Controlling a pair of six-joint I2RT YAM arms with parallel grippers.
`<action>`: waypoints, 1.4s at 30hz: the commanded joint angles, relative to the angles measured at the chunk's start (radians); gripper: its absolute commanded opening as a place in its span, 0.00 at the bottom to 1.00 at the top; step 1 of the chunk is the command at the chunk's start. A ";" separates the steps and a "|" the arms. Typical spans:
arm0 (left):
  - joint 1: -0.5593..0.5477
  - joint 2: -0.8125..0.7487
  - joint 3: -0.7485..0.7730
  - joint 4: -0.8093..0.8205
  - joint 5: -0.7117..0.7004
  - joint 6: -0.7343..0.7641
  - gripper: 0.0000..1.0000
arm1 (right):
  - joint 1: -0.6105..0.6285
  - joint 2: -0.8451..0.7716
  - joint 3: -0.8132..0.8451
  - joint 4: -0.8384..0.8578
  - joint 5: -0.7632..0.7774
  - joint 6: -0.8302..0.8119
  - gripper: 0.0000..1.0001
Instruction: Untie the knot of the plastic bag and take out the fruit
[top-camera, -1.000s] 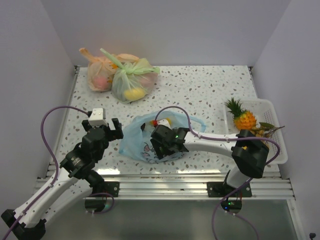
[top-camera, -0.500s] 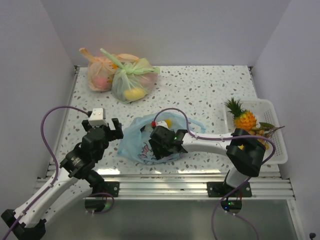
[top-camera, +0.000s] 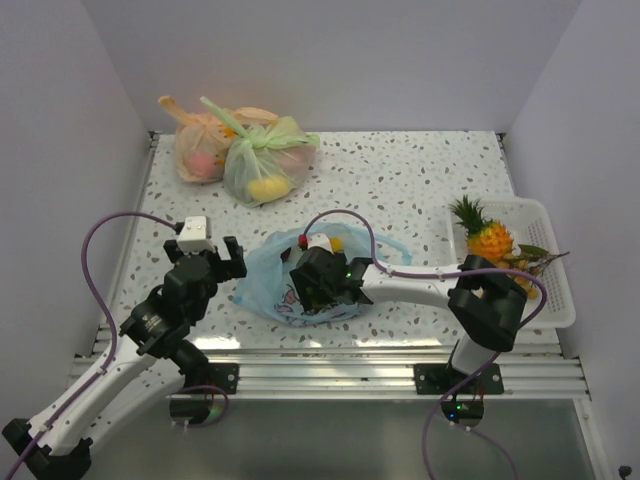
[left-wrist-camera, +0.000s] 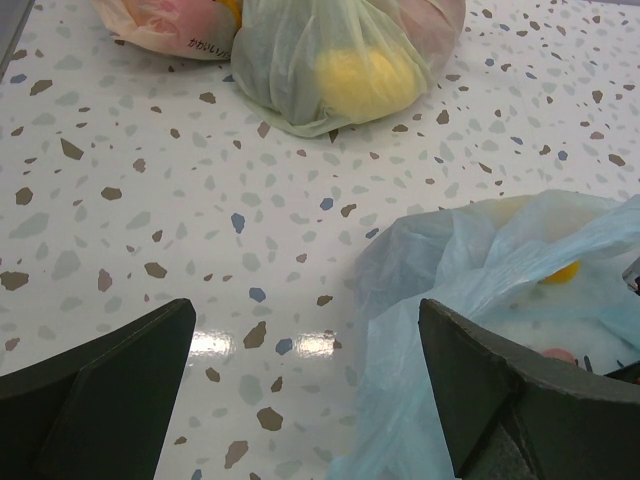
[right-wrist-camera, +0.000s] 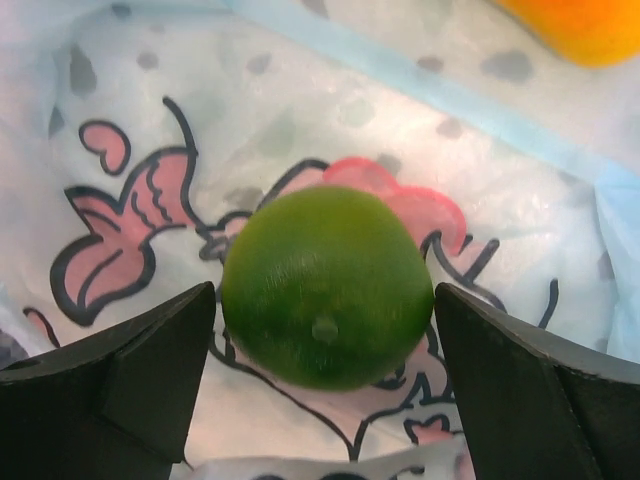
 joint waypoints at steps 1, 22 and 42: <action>0.004 -0.003 -0.005 0.050 -0.002 0.023 1.00 | -0.012 0.027 0.047 0.054 0.047 -0.016 0.94; 0.004 -0.006 -0.005 0.049 -0.005 0.022 1.00 | -0.026 -0.220 0.172 -0.107 0.152 -0.126 0.52; 0.004 -0.009 -0.005 0.050 0.006 0.025 1.00 | -0.743 -0.731 -0.106 -0.296 0.351 -0.113 0.57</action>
